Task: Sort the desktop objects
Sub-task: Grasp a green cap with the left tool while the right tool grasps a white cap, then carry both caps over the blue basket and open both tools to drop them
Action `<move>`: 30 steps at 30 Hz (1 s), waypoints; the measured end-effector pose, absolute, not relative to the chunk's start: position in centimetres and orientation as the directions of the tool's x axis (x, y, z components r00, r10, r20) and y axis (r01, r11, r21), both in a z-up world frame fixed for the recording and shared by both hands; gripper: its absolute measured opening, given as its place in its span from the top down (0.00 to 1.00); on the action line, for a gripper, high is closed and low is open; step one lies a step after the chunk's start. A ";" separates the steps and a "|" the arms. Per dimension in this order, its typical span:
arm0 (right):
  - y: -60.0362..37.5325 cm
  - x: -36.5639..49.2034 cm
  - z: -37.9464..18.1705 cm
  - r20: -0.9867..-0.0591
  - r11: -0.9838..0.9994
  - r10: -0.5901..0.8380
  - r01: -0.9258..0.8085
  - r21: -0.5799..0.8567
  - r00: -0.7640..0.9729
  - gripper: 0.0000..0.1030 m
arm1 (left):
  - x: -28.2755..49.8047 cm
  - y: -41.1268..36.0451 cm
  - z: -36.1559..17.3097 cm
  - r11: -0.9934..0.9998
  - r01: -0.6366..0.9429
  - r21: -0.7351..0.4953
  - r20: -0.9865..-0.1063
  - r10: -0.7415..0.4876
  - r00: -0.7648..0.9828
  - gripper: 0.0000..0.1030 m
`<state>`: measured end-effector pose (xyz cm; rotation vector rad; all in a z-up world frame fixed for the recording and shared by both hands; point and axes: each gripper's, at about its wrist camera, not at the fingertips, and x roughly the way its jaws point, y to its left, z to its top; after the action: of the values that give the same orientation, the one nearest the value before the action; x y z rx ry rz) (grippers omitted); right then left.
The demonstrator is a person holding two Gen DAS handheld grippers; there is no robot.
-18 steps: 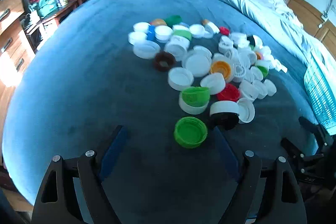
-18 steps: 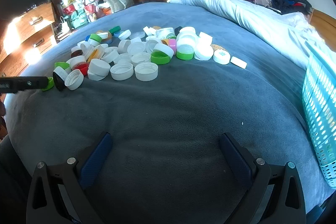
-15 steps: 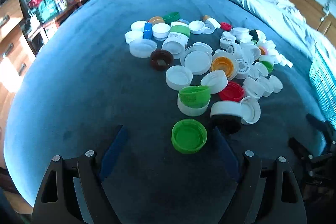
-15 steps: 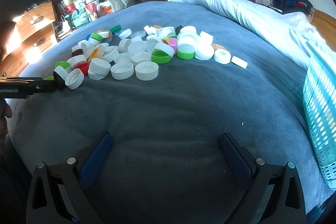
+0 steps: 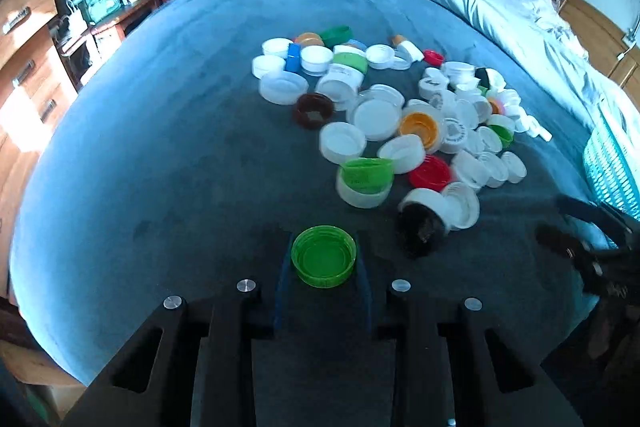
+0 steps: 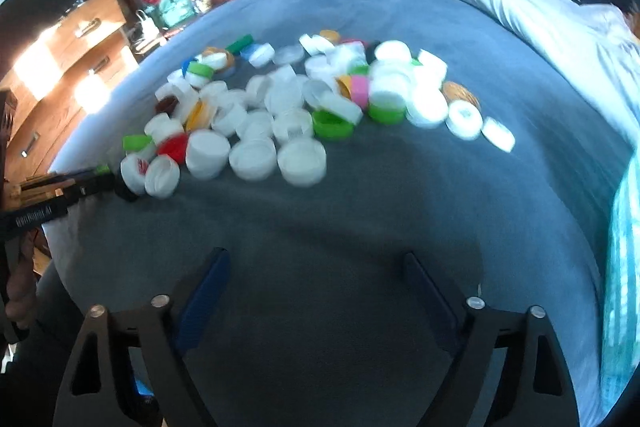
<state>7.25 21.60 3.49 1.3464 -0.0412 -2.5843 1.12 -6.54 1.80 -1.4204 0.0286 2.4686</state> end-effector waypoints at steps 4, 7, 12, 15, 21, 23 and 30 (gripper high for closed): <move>21.2 4.6 3.2 -0.826 -0.965 -0.224 0.235 0.114 -0.518 0.43 | 1.2 -5.7 2.1 -0.954 -0.274 -0.122 -0.844 0.245 -0.477 0.76; 20.8 3.3 2.9 -0.826 -0.962 -0.227 0.253 0.106 -0.515 0.43 | 1.0 -5.3 2.3 -0.953 -0.275 -0.124 -0.844 0.247 -0.476 0.76; 20.3 2.1 2.5 -0.828 -0.957 -0.227 0.275 0.093 -0.512 0.46 | 1.1 -4.5 2.5 -0.952 -0.283 -0.114 -0.845 0.243 -0.476 0.76; 20.4 2.1 2.6 -0.825 -0.959 -0.225 0.268 0.093 -0.518 0.63 | 1.3 -3.8 2.8 -0.951 -0.290 -0.104 -0.844 0.239 -0.481 0.76; 20.9 3.4 3.4 -0.818 -0.966 -0.227 0.232 0.118 -0.528 0.69 | 1.7 -2.1 4.6 -0.954 -0.294 -0.055 -0.829 0.207 -0.519 0.76; 21.0 4.2 4.4 -0.814 -0.966 -0.235 0.217 0.137 -0.531 0.69 | 1.6 -1.8 5.4 -0.959 -0.279 -0.045 -0.824 0.194 -0.533 0.76; 21.1 7.5 11.2 -0.747 -0.961 -0.257 0.246 0.128 -0.613 0.69 | 1.1 -0.1 8.3 -0.963 -0.269 -0.030 -0.796 0.186 -0.576 0.76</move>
<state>7.51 21.08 11.15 1.2040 -0.0186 -2.5949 1.13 -0.13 8.27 -1.2857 0.1369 2.5780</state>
